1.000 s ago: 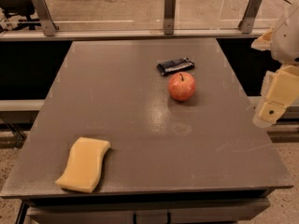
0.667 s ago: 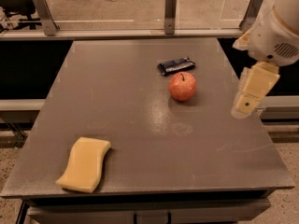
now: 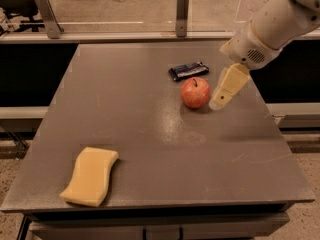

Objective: Move apple near sponge

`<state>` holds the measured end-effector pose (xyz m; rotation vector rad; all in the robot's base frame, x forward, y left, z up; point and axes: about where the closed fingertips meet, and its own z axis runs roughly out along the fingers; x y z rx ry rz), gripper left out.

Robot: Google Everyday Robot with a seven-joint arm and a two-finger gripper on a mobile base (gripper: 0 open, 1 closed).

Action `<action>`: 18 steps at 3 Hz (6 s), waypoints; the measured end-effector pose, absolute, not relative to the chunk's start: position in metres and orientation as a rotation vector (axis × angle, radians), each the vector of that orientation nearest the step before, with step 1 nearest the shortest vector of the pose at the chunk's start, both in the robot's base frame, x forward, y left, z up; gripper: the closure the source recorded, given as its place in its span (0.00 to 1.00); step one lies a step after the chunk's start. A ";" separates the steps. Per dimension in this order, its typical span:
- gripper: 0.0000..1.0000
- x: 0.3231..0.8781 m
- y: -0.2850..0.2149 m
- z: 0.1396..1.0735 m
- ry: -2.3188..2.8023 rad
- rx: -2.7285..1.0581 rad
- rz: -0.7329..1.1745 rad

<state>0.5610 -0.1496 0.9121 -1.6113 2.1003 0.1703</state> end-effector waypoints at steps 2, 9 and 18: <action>0.18 0.588 -0.115 0.874 2.094 -1.547 0.320; 1.00 0.495 0.065 0.887 1.586 -2.072 0.646; 0.00 0.459 0.062 0.853 1.523 -2.283 0.495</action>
Offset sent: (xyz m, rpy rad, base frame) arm 0.0338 0.0487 -0.0590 0.1622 0.0815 -0.0183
